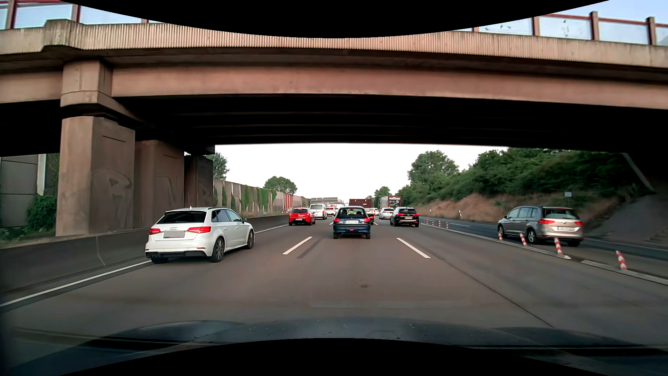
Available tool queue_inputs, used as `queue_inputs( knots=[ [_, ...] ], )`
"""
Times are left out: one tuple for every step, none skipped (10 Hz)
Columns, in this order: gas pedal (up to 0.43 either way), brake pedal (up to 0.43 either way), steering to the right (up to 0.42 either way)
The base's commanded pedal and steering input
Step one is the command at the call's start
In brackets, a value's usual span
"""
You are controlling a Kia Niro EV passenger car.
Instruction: Follow the waypoints while adhering to traffic rules and regulations
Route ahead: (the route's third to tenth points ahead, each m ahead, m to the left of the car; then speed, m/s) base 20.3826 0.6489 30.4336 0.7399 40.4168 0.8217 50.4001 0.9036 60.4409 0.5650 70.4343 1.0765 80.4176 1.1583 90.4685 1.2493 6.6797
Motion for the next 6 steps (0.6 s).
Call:
queue_inputs(
  knots=[
    [0.0, 0.116, -0.004],
    [0.0, 0.116, -0.004],
    [0.0, 0.116, -0.004],
    [0.0, 0.116, -0.004],
    [0.0, 0.116, -0.004],
    [0.0, 0.116, -0.004]
  ],
)
